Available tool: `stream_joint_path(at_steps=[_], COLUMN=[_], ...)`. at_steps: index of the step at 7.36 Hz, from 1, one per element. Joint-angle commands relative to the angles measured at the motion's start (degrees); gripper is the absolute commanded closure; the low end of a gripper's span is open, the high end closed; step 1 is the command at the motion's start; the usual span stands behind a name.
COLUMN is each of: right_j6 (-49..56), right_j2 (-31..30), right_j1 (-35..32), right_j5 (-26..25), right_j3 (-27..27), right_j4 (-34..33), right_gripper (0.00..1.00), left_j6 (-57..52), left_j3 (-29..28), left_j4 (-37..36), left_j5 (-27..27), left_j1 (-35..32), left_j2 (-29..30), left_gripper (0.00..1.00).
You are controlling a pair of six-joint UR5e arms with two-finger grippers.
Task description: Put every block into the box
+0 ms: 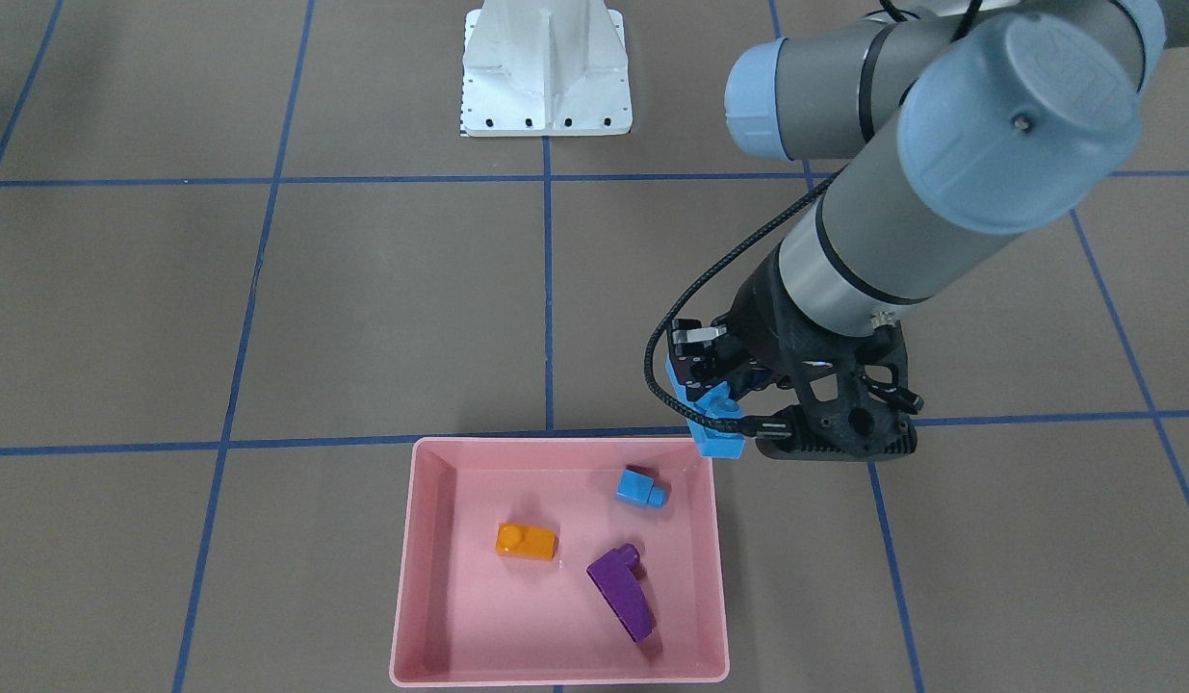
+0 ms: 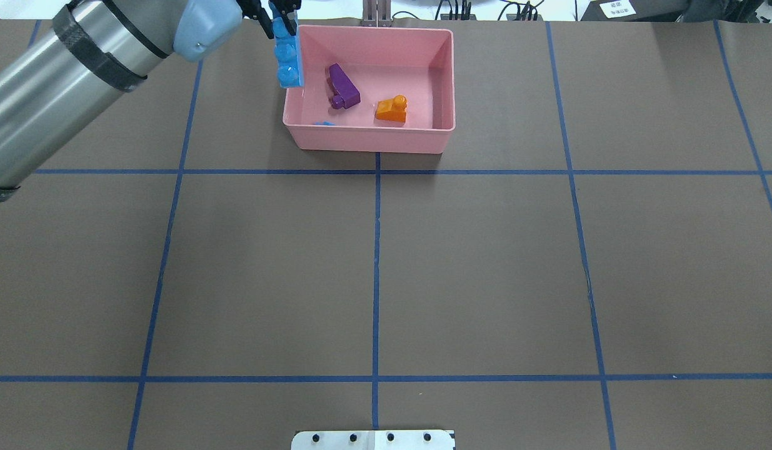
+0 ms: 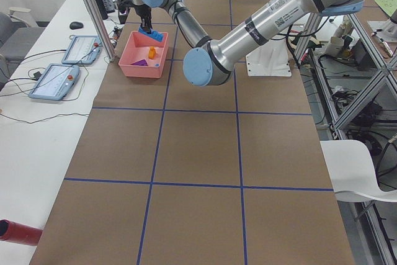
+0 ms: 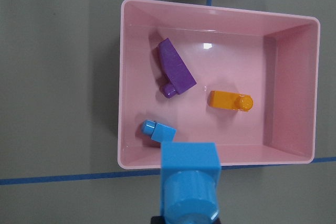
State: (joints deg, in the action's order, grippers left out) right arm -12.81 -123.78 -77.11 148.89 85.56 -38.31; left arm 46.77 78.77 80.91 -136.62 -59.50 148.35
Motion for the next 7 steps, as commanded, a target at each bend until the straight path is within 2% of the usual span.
stream_joint_path(at_steps=[1,2,3,4,5,6,7], right_j6=[-7.3,-11.3,-13.1,-14.0,-14.0,-14.0,-14.0], right_j2=[0.2,0.5,1.7,5.3,8.4,10.8,14.0], right_j1=[-1.1,-1.1,-2.0,-6.0,-8.6,-11.3,-12.6], right_j5=[2.3,2.4,2.6,2.9,3.1,4.4,5.3], right_j3=[5.7,7.4,7.6,8.0,9.1,9.4,10.4], right_j4=[-0.3,-0.3,-0.6,-5.2,-9.4,-13.0,-17.5], right_gripper=[1.00,1.00,1.00,1.00,1.00,1.00,1.00], left_j6=[0.2,4.1,11.6,16.5,17.5,17.5,17.2], left_j3=[-2.4,-6.9,-13.8,-20.1,-22.1,-21.9,-21.9], left_j4=[2.6,11.3,24.6,32.6,34.0,34.1,34.3], left_j5=[1.7,4.6,10.0,16.4,21.8,22.1,22.4], left_j1=[1.0,1.6,4.5,7.5,8.8,9.0,9.8], left_j2=[1.1,2.0,3.2,6.2,7.8,7.8,7.5], left_gripper=[1.00,1.00,1.00,1.00,1.00,0.95,0.01])
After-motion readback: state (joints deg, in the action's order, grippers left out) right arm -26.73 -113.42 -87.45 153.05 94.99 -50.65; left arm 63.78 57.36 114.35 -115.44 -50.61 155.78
